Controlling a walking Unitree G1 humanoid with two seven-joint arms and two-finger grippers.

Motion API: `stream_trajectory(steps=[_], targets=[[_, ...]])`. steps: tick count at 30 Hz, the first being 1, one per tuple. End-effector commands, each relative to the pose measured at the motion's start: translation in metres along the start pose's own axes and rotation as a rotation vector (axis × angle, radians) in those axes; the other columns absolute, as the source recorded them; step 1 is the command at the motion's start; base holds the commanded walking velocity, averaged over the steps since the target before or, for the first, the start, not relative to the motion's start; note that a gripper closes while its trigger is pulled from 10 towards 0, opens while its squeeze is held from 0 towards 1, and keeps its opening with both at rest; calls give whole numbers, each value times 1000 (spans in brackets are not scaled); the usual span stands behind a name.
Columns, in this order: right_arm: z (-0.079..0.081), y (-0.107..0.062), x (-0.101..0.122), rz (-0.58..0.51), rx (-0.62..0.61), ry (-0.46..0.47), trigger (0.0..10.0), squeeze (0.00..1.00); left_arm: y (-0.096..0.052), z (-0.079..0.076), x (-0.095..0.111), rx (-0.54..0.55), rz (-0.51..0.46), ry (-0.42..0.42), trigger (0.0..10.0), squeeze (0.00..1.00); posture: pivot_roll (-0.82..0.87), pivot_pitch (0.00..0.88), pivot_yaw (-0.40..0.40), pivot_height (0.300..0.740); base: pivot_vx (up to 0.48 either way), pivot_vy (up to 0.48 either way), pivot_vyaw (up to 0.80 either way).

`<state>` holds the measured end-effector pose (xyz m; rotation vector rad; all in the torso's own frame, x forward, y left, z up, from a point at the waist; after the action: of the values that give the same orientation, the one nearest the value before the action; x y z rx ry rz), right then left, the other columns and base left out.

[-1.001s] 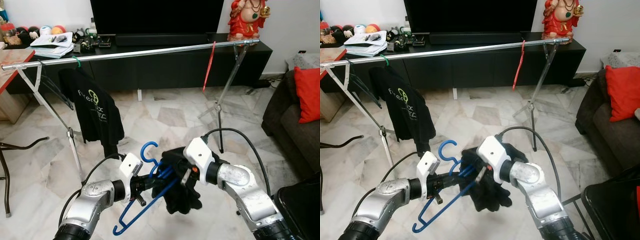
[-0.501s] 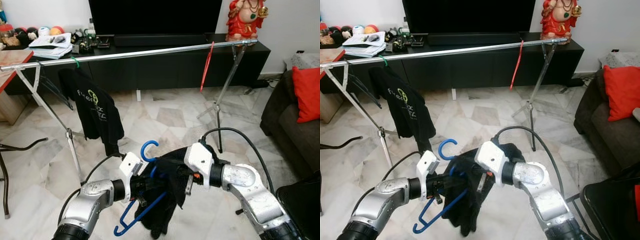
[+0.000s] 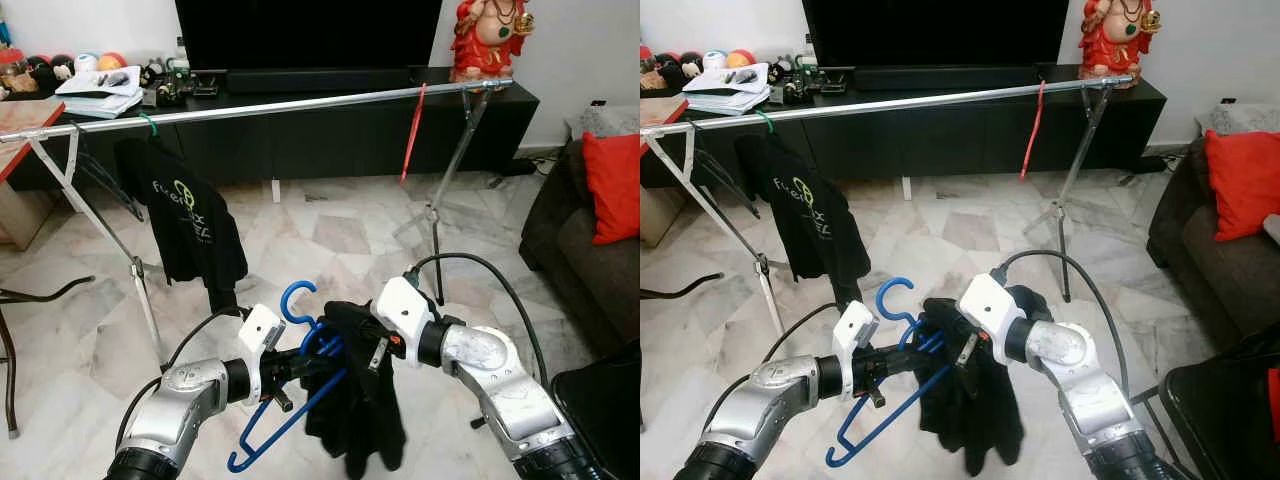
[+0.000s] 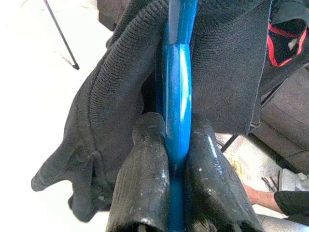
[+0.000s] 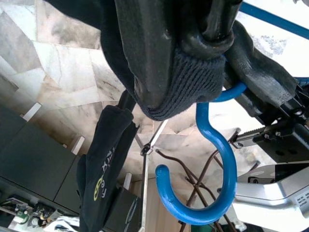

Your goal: Hang hanger

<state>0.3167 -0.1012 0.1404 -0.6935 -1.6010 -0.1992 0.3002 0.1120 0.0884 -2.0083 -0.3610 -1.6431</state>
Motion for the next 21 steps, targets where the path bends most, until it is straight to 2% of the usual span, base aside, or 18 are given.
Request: stream_trajectory(steps=[1,2,3,21], targets=[[-1,1,6,-18,0,-8,10000,71,0,-2,7,-11,-24,13,10000,0,-50,92,-14,740,0,0,0],[0,1,6,-21,7,-5,10000,902,0,-2,7,-11,-25,12,10000,0,-51,92,-14,740,0,0,0],[1,1,6,-23,11,-4,10000,1000,0,-3,7,-11,-25,11,10000,0,-52,92,-14,740,0,0,0],[6,-4,-2,31,19,-14,10000,1000,3,-1,6,15,-38,5,10000,0,-60,92,-19,740,0,0,0]])
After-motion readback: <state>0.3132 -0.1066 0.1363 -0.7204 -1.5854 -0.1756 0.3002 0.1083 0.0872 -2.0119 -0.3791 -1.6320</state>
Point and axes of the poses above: a point about 5 cm out from each wrist's last joint towards the gripper, its own y axis pointing out of the wrist towards the gripper, its own x axis along the axis of the wrist's last joint, z = x × y, the point moved 1 cm from there along y, pointing out of the wrist towards the gripper, and after that the axes turned 6 degrees about y, right-handed, at the moved point
